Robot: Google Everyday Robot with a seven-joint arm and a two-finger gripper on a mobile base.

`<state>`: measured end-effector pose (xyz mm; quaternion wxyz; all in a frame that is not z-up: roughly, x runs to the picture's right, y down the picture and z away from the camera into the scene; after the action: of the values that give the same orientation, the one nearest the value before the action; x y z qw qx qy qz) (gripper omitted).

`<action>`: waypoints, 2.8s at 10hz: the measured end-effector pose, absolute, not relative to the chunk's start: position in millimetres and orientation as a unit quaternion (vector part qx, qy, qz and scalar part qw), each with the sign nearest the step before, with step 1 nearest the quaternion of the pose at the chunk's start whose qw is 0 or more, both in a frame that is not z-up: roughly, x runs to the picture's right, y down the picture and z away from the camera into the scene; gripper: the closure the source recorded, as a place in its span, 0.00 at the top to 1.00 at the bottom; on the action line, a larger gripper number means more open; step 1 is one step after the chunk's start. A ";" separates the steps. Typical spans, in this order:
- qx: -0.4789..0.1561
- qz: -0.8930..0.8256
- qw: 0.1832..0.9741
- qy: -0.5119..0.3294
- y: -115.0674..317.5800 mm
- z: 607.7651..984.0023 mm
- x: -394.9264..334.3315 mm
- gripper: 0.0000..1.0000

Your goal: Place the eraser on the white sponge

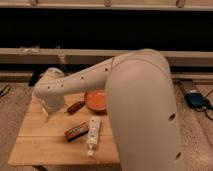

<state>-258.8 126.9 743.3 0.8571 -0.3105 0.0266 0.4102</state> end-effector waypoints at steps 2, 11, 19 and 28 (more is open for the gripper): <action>-0.310 0.410 0.857 0.027 126.9 743.3 -258.8 0.80; -0.310 0.410 0.857 0.027 127.0 743.3 -258.9 0.80; -0.310 0.410 0.857 0.027 127.0 743.3 -258.9 0.80; -0.384 0.172 0.907 -0.028 189.6 768.7 -196.7 0.80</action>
<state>-196.7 189.6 768.7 0.9069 -0.3838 -0.0276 0.1719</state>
